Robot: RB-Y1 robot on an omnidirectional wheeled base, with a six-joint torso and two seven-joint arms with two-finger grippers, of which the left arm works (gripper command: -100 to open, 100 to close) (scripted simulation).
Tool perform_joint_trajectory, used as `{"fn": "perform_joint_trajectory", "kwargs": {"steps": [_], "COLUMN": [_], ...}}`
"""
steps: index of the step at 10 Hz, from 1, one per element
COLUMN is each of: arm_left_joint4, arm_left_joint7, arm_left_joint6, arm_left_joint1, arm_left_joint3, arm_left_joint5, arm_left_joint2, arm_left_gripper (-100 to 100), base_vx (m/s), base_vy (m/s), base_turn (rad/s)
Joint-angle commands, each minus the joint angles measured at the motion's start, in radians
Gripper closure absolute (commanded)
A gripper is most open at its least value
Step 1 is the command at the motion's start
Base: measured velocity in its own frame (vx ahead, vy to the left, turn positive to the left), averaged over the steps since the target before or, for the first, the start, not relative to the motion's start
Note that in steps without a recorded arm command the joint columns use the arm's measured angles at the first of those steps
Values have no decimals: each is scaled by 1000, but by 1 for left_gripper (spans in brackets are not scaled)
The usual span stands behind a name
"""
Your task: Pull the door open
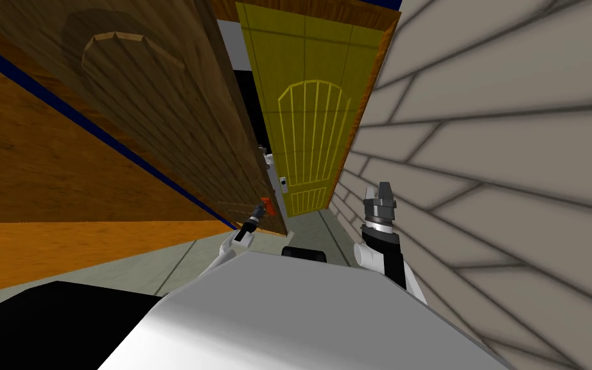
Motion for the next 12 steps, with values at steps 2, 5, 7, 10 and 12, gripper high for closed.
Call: {"fn": "perform_joint_trajectory", "kwargs": {"steps": [2,5,7,10,12], "arm_left_joint4": [-4,-13,-18,-15,-8], "arm_left_joint7": [18,47,64,74,94], "arm_left_joint6": [-24,-67,-93,-109,-150], "arm_left_joint1": [19,49,67,76,96], "arm_left_joint3": [-16,-38,-51,-58,-73], "arm_left_joint5": [1,3,4,6,5], "arm_left_joint2": [23,66,91,109,137], "arm_left_gripper": [100,100,100,100,100], "base_vx": [-142,-215,-221,-189,-196], "base_vy": [44,102,98,93,96], "base_turn": [-102,-150,-142,-86,-174]}}
